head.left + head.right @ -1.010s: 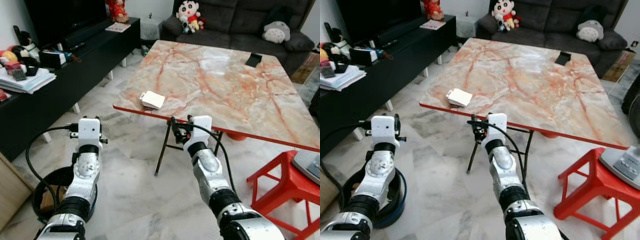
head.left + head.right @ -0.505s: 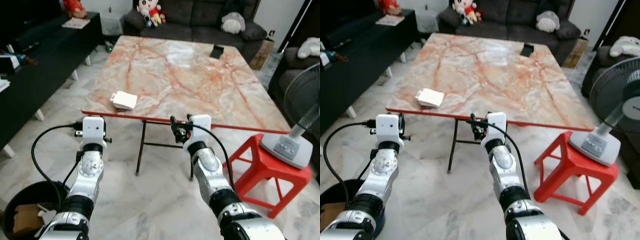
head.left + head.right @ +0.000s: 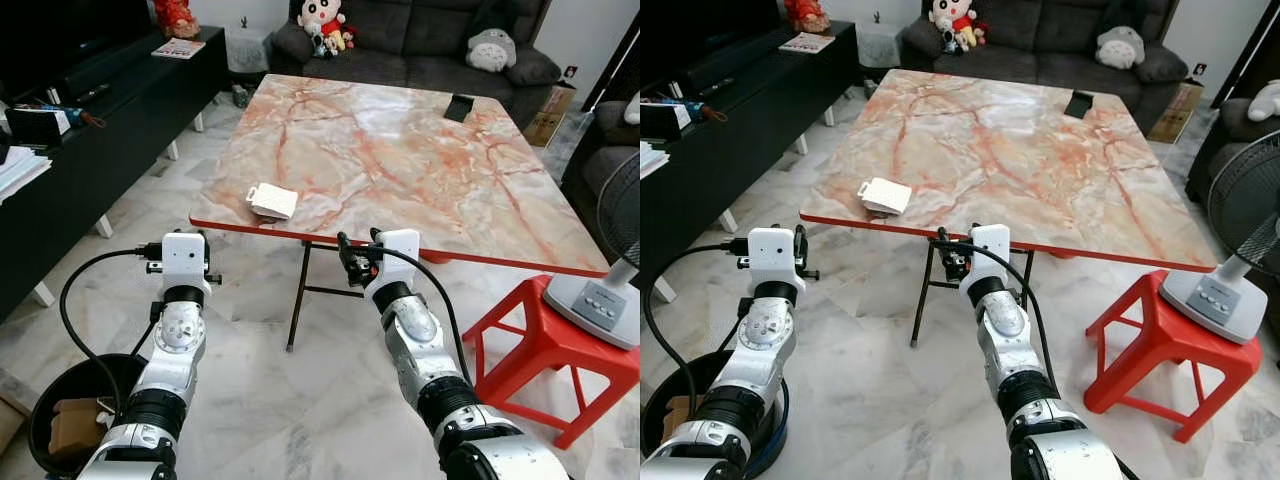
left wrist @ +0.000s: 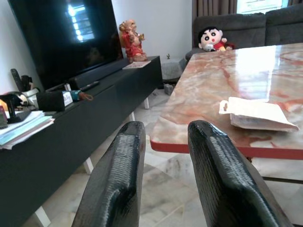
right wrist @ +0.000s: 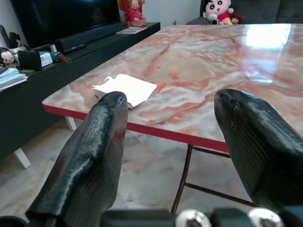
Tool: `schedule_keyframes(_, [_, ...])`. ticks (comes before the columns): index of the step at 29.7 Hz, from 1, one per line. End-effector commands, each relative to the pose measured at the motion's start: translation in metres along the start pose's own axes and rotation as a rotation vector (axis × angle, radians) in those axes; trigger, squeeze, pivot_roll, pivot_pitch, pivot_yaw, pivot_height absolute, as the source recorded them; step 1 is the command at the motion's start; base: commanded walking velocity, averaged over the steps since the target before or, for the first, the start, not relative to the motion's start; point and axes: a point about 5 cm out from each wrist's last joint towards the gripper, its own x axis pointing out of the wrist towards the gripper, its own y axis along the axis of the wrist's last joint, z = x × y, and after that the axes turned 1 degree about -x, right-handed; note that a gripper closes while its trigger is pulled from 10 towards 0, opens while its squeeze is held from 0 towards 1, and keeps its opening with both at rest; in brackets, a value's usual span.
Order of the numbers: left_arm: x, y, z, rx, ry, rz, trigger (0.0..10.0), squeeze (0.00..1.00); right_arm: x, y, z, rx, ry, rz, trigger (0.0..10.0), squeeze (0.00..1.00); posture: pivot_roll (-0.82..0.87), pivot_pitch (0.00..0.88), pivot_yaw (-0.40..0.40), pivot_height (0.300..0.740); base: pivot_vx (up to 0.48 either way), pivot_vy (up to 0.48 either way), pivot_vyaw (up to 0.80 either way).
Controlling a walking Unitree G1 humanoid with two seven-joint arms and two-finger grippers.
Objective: Picking trash to rubbish bin
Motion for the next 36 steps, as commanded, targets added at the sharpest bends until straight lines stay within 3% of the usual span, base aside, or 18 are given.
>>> schedule_keyframes(1, [0.0027,0.0052,0.0033,0.011,-0.009,0.017,10.0,0.0,0.0026,0.0075,0.003,0.006,-0.011,0.031,10.0,0.0,-0.01,0.0,-0.064,0.74,0.0,-0.412,0.0])
schedule_keyframes(14, [0.0036,0.0076,0.0039,-0.019,-0.011,0.02,10.0,0.0,0.0033,0.0084,0.0011,0.006,-0.001,0.035,10.0,0.0,0.0,0.0,-0.064,0.74,0.0,-0.055,0.0])
schedule_keyframes(30, [0.0034,0.0075,0.003,-0.03,-0.005,0.016,10.0,0.0,0.0034,0.01,-0.0026,-0.016,0.021,0.049,10.0,0.0,0.0,0.0,-0.063,0.74,0.305,0.0,-0.12])
schedule_keyframes(36, [0.0039,0.0089,0.0018,-0.033,0.001,0.02,10.0,0.0,0.003,0.0097,-0.0048,-0.02,0.035,0.053,10.0,0.0,0.0,0.0,-0.064,0.74,0.307,0.0,0.71])
